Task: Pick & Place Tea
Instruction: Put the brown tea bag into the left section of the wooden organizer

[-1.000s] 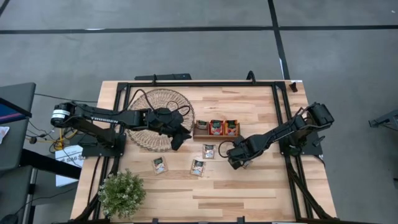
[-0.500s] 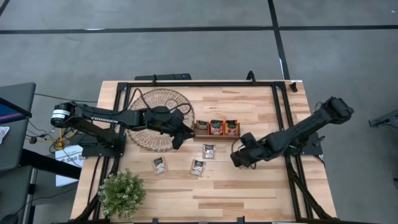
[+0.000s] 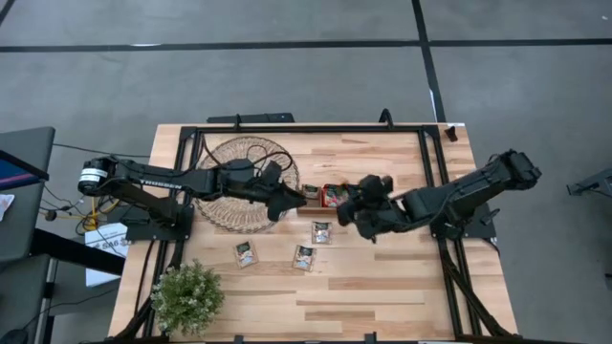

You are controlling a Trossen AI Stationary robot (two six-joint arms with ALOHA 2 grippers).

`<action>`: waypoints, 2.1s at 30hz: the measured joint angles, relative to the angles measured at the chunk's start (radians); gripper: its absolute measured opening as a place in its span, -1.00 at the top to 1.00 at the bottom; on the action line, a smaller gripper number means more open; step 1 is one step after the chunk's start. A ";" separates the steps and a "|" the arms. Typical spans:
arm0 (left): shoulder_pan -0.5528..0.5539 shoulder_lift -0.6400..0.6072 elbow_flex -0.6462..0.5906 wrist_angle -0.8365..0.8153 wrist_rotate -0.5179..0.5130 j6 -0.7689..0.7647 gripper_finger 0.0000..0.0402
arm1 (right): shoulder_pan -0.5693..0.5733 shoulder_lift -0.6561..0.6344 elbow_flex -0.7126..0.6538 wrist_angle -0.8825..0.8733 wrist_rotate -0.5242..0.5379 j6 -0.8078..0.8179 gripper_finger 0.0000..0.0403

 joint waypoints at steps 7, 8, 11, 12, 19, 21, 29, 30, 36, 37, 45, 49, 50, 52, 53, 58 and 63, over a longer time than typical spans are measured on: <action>0.000 0.000 0.000 0.051 0.000 -0.104 0.36 | -0.068 0.124 0.131 0.160 0.047 -0.320 1.00; 0.000 0.000 0.000 0.052 -0.001 -0.120 0.36 | -0.072 0.140 0.144 0.188 0.047 -0.344 1.00; 0.000 0.000 0.000 0.060 -0.006 -0.143 0.36 | -0.080 0.167 0.179 0.197 0.047 -0.368 1.00; 0.000 0.000 0.000 0.059 -0.007 -0.145 0.36 | -0.080 0.171 0.188 0.200 0.046 -0.377 1.00; 0.000 0.000 0.000 0.051 -0.126 -0.116 0.36 | -0.078 0.178 0.218 0.201 0.035 -0.419 1.00; 0.001 0.000 0.000 0.049 -0.165 -0.102 0.36 | -0.078 0.178 0.218 0.200 0.031 -0.419 1.00; 0.001 0.000 0.000 0.029 -0.259 -0.083 0.36 | -0.080 0.178 0.218 0.207 -0.014 -0.418 1.00; 0.001 0.000 0.000 0.026 -0.260 -0.083 0.36 | -0.080 0.176 0.218 0.207 -0.014 -0.418 1.00; 0.001 0.005 0.000 0.014 -0.267 -0.085 0.36 | -0.096 0.168 0.218 0.215 -0.024 -0.418 1.00; 0.001 0.005 0.000 0.016 -0.271 -0.085 0.36 | -0.100 0.168 0.219 0.215 -0.030 -0.418 1.00; 0.001 0.006 0.000 0.031 -0.320 -0.084 0.36 | -0.121 0.168 0.228 0.226 -0.069 -0.419 1.00; 0.001 0.007 0.000 0.038 -0.344 -0.084 0.36 | -0.128 0.168 0.228 0.248 -0.095 -0.421 1.00; 0.001 0.007 0.000 0.040 -0.346 -0.085 0.36 | -0.131 0.168 0.228 0.253 -0.096 -0.422 1.00; 0.001 0.007 0.000 0.039 -0.351 -0.085 0.39 | -0.136 0.168 0.228 0.264 -0.098 -0.427 1.00; 0.001 0.007 0.000 0.039 -0.355 -0.088 0.42 | -0.139 0.168 0.228 0.267 -0.098 -0.427 1.00; 0.002 0.007 0.000 0.046 -0.382 -0.088 0.73 | -0.146 0.168 0.228 0.271 -0.098 -0.427 1.00; 0.014 0.008 0.000 0.051 -0.385 -0.087 0.98 | -0.146 0.168 0.228 0.290 -0.099 -0.428 1.00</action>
